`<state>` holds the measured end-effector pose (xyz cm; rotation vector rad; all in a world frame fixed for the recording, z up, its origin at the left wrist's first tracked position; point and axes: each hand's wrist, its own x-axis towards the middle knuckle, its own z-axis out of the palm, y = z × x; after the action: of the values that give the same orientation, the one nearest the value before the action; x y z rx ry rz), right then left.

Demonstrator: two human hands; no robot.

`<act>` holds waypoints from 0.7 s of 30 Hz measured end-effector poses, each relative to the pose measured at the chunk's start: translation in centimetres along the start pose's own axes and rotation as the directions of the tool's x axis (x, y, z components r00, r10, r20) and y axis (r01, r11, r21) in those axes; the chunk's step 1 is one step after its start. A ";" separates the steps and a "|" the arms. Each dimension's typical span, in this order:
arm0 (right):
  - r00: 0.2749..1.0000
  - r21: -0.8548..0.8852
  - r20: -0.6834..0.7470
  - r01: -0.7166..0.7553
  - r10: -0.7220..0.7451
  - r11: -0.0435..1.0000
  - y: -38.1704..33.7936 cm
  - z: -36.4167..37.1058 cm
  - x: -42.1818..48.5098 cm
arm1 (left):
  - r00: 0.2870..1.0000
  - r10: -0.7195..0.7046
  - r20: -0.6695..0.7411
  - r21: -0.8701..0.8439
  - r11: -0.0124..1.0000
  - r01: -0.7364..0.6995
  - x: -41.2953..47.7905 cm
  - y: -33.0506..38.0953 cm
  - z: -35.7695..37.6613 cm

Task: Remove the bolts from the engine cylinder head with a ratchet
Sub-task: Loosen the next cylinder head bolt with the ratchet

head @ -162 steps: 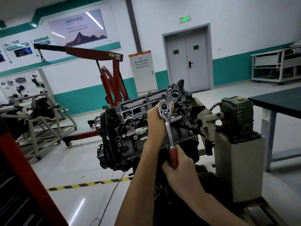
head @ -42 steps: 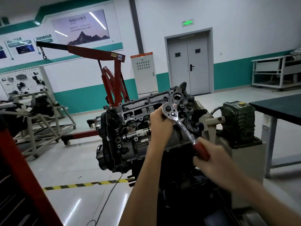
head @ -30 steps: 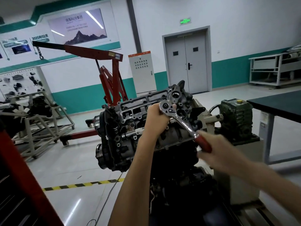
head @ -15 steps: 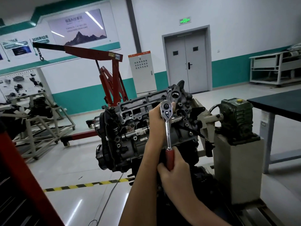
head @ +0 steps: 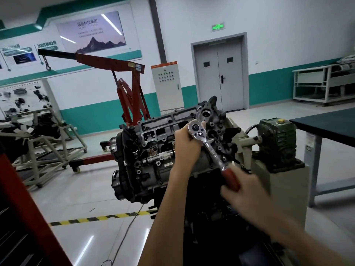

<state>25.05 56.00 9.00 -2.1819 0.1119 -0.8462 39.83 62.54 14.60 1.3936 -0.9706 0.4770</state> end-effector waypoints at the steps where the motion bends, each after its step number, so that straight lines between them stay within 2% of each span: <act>1: 0.998 0.117 -0.036 -0.053 0.057 0.992 -0.9 2.3 -1.0 | 1.000 0.004 -0.013 -0.004 1.000 -0.004 0.0 0.1 0.1; 4: 0.984 0.350 -0.067 -0.130 0.163 0.928 -2.9 7.4 -1.6 | 1.000 0.006 -0.002 0.005 1.000 -0.006 0.0 -0.1 0.1; 6: 0.987 0.344 -0.024 -0.140 0.158 0.929 -2.6 6.8 -1.3 | 1.000 -0.014 0.015 0.019 1.000 0.014 0.1 0.0 -0.2; 10: 0.990 0.023 0.143 0.019 -0.023 1.000 0.3 -0.8 0.4 | 0.997 -0.027 0.072 0.002 1.000 0.027 0.6 -0.1 -0.6; 13: 0.961 -0.237 0.262 0.152 -0.088 0.960 1.4 -6.4 3.6 | 0.992 -0.033 0.118 0.053 0.998 0.027 0.9 -0.1 -0.4; 15: 0.962 -0.322 0.244 0.203 -0.126 0.925 1.7 -7.5 4.9 | 0.994 -0.053 0.093 0.047 0.998 0.049 0.8 -0.1 -0.2; 18: 0.992 -0.211 0.101 0.099 -0.079 0.973 1.8 -4.3 2.9 | 0.999 -0.043 0.029 0.010 0.999 0.042 0.4 -0.4 -0.2; 21: 0.997 0.114 -0.071 -0.012 0.020 0.993 -0.2 1.9 -0.8 | 1.000 -0.020 -0.015 -0.009 1.000 0.020 0.2 -0.1 0.2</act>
<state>25.51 57.61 7.78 -2.0420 0.1141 -0.9010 39.93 62.30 14.69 1.3891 -0.9446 0.4668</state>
